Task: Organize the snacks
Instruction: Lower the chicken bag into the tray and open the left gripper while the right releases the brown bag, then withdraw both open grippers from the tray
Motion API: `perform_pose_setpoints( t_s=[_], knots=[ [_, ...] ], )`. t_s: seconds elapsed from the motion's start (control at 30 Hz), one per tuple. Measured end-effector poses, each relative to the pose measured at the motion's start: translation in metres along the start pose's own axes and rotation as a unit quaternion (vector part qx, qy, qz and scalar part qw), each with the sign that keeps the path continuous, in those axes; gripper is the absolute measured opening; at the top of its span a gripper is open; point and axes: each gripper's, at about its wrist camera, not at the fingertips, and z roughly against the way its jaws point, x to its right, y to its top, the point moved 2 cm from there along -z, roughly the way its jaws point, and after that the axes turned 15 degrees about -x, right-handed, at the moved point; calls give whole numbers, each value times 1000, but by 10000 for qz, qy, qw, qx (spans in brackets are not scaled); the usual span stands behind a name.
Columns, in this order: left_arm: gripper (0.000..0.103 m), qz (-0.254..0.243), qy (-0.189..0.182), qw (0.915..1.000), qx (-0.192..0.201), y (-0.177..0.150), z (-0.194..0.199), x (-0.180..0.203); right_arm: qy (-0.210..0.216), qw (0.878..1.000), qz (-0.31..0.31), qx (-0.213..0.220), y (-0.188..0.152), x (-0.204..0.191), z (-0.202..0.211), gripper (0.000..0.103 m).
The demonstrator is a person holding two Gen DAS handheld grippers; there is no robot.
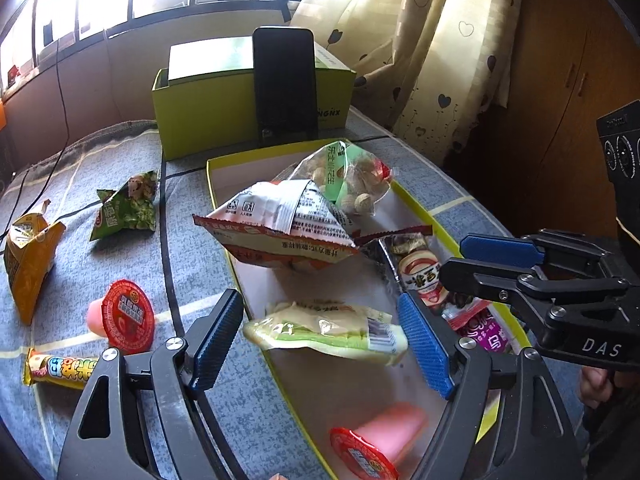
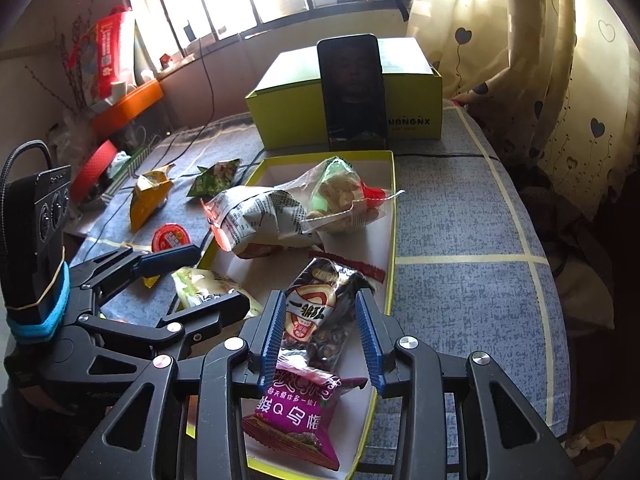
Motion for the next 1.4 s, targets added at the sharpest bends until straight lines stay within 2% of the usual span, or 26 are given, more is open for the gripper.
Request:
perform_pose_setpoints(
  t_s=[0.13, 0.47, 0.63, 0.77, 0.9, 1.23, 1.4],
  knots=[
    [80, -57, 36, 10000, -67, -4, 0, 1, 16, 10000, 26, -91, -5, -1, -3, 34],
    [80, 183, 65, 9995, 249, -17, 28, -13, -34, 9995, 284, -107, -10, -12, 0, 34],
    [80, 152, 669, 9976, -83, -21, 20, -15, -296, 9979, 502, -281, -16, -22, -9, 33],
    [80, 33, 831, 9961, -290, -22, 9, -11, -397, 9968, 480, -501, -14, -19, -24, 30],
    [80, 130, 913, 9953, -311, -17, 4, -15, -531, 9965, 494, -424, -1, -19, -29, 21],
    [80, 525, 660, 9964, -69, -18, 18, -35, -668, 9964, 440, -265, 50, -13, -47, 20],
    [80, 675, 544, 9962, 116, -23, 30, -44, -350, 9987, 370, -31, 41, -19, -20, 21]
  ],
)
